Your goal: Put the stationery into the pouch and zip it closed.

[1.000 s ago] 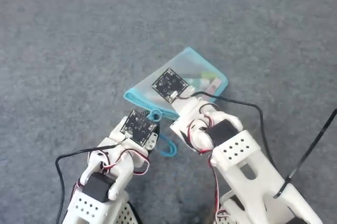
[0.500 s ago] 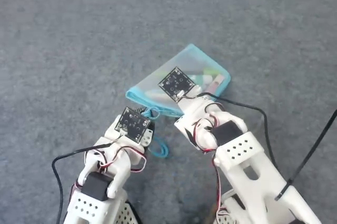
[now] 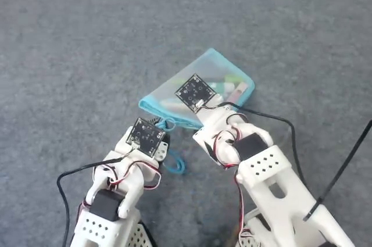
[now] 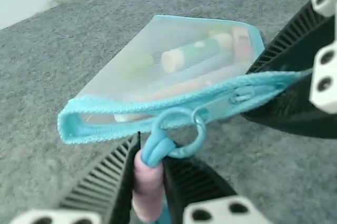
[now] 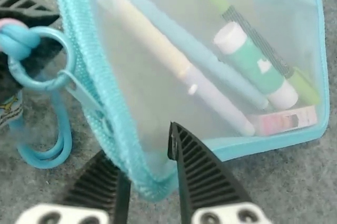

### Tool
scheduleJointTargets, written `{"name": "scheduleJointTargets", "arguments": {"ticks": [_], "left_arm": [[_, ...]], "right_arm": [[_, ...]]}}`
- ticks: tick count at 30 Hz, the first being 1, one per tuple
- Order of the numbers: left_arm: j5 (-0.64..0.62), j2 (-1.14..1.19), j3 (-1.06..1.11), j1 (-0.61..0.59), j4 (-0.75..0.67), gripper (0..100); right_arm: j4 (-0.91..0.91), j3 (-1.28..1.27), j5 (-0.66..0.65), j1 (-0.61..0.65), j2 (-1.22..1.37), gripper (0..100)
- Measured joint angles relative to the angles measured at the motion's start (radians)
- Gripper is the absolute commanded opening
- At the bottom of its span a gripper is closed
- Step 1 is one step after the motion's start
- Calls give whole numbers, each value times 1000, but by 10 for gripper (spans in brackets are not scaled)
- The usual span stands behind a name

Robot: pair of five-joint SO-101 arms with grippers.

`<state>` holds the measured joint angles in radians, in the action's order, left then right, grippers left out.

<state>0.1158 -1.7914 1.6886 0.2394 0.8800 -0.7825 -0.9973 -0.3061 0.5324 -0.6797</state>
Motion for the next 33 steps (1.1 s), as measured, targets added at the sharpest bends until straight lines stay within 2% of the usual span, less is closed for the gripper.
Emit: {"name": "scheduleJointTargets", "arguments": {"ticks": [8, 16, 22, 33], "left_arm": [[0, 0, 0, -5, 0, 11], [0, 0, 0, -155, 0, 11], [0, 0, 0, -181, 0, 11], [0, 0, 0, -201, 0, 11]], "right_arm": [[2, 0, 0, -2, 2, 6], [2, 2, 0, -2, 11, 6], [2, 2, 0, -2, 11, 6], [28, -20, -2, -189, 14, 6]]}}
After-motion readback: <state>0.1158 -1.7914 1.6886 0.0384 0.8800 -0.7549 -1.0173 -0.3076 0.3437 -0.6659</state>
